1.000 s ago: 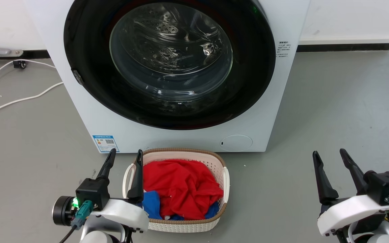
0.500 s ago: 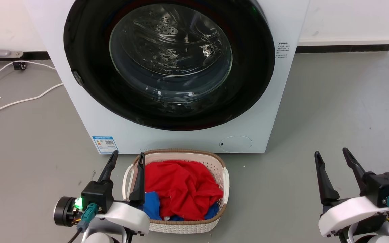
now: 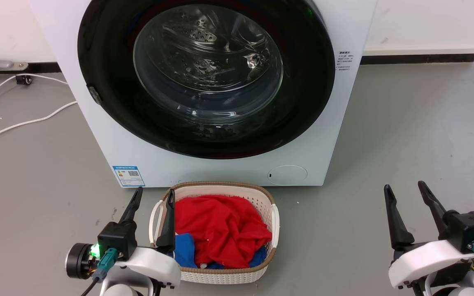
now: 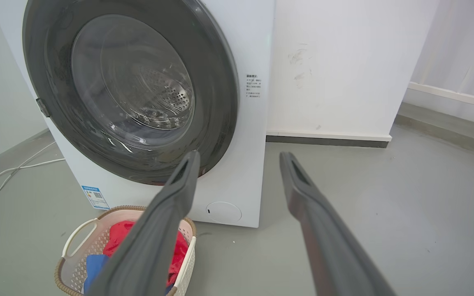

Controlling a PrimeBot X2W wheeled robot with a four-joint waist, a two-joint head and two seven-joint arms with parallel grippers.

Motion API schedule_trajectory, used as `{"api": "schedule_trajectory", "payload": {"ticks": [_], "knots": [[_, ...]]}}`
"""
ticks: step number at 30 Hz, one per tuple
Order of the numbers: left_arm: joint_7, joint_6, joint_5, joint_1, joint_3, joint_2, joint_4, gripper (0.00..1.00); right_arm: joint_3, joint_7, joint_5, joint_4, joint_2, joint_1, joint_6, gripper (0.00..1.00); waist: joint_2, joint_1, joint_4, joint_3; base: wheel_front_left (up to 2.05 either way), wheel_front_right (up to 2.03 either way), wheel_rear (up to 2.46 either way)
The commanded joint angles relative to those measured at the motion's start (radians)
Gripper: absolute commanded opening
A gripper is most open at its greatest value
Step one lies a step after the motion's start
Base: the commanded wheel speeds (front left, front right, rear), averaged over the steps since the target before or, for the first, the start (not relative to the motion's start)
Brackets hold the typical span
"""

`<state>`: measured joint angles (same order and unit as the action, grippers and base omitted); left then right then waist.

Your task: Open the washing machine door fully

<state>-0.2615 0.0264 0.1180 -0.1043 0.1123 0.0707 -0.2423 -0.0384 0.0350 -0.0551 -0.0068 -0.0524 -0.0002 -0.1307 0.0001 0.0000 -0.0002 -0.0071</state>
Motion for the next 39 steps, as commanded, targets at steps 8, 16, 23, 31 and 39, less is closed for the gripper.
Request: {"api": "schedule_trajectory", "payload": {"ticks": [8, 16, 23, 31, 39], "knots": [[-0.005, -0.006, -0.002, -0.011, -0.016, -0.009, 0.0, 1.0, -0.016, -0.007, -0.059, 0.019, 0.003, -0.008, 0.0, 0.0, -0.0001, 0.0, 0.002, -0.002, 0.0, 0.0, 0.0], [-0.005, -0.011, -0.002, -0.007, -0.021, -0.013, 0.005, 1.0, -0.072, -0.039, -0.149, 0.053, 0.002, -0.026, 0.0, 0.0, -0.0001, 0.0, 0.008, 0.003, 0.0, 0.0, 0.0], [-0.005, -0.01, -0.006, -0.023, -0.027, -0.016, 0.015, 1.0, -0.194, -0.062, -0.258, 0.139, -0.025, -0.128, 0.0, 0.0, -0.0001, 0.0, 0.013, 0.036, 0.0, 0.0, 0.0], [-0.005, -0.015, -0.009, -0.058, -0.004, -0.019, 0.038, 1.0, -0.422, -0.124, -0.636, 0.348, -0.055, -0.36, 0.0, 0.0, -0.0001, 0.0, 0.028, 0.113, 0.0, 0.0, 0.0], [-0.004, -0.026, 0.005, -0.119, 0.038, -0.02, 0.06, 1.0, -0.633, -0.321, -0.965, 0.607, -0.132, -0.658, -0.001, 0.0, -0.0001, 0.0, 0.062, 0.216, 0.0, 0.0, 0.0]]}}
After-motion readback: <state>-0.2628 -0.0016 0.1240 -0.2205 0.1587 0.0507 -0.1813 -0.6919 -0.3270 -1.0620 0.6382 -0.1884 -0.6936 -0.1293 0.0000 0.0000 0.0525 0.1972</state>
